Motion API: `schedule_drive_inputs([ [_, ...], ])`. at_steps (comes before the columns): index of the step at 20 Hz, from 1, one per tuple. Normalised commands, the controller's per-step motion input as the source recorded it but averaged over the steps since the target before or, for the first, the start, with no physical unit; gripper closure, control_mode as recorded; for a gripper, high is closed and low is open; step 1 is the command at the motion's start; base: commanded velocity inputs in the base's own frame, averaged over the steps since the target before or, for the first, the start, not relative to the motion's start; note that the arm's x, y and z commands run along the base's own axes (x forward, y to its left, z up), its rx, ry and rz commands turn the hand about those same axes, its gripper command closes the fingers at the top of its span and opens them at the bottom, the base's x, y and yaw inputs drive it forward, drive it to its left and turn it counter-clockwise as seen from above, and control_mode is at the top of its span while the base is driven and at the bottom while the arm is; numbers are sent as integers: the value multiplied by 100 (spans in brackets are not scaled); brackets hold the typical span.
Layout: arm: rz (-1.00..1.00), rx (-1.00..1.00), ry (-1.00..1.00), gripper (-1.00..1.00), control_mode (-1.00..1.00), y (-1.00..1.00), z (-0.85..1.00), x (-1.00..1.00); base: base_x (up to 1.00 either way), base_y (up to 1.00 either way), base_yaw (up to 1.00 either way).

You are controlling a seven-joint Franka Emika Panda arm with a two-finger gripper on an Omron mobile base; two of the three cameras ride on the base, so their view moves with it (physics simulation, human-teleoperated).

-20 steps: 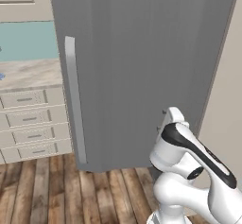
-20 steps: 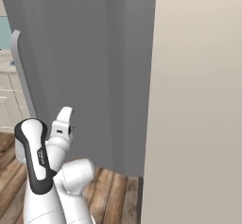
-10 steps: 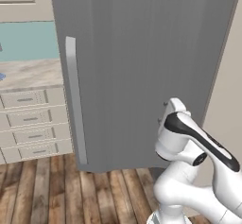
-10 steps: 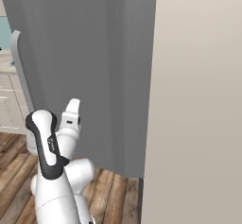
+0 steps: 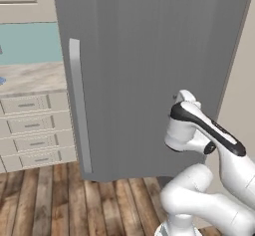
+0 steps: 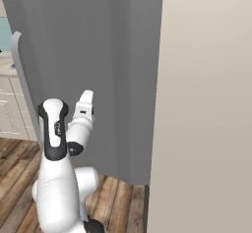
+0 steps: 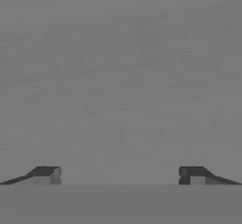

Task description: Place the fish on the counter behind the older fish on the same shelf of the fridge to maintain FIFO order. Close the fridge door when finished.

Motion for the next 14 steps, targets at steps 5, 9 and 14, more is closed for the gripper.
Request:
schedule_drive_inputs([
  [5,-20,0,1,-100,-100,0,0,56,0,0,0],
  [9,-22,0,5,-100,-100,3,0,66,0,0,0],
  [14,-22,0,8,-100,-100,6,0,67,0,0,0],
])
